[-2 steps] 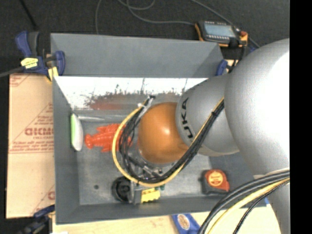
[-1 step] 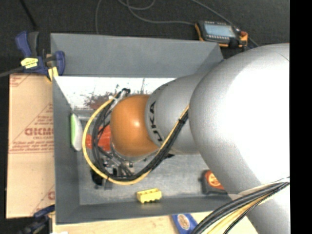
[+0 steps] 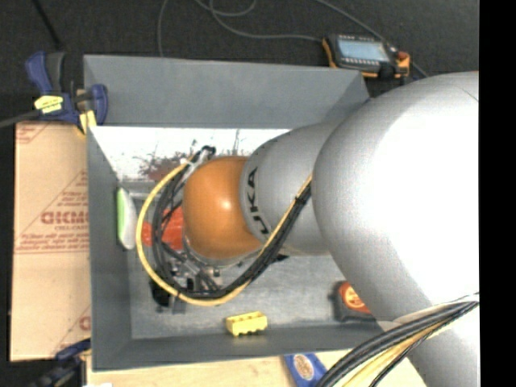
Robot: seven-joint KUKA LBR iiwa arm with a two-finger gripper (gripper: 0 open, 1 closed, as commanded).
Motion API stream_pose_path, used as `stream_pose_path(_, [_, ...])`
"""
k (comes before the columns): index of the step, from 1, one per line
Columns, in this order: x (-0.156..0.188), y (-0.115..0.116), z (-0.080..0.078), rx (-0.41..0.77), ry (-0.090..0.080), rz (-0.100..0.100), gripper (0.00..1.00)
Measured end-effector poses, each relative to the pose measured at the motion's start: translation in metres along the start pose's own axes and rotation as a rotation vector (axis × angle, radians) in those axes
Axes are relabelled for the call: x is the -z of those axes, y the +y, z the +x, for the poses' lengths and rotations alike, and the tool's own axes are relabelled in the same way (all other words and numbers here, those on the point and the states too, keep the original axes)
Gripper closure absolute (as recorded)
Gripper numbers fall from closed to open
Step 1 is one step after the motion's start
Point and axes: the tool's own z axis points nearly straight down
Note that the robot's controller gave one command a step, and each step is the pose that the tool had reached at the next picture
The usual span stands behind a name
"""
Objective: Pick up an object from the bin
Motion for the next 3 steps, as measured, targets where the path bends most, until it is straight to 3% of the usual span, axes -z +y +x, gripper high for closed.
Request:
stream_pose_path(1, [0.000,0.000,0.000,0.001,0.000,0.000,1.00])
stream_pose_path(2, [0.001,0.015,0.002,-0.035,-0.005,0.004,1.00])
stream_pose_path(3, [0.035,0.026,0.016,-0.042,0.008,0.007,1.00])
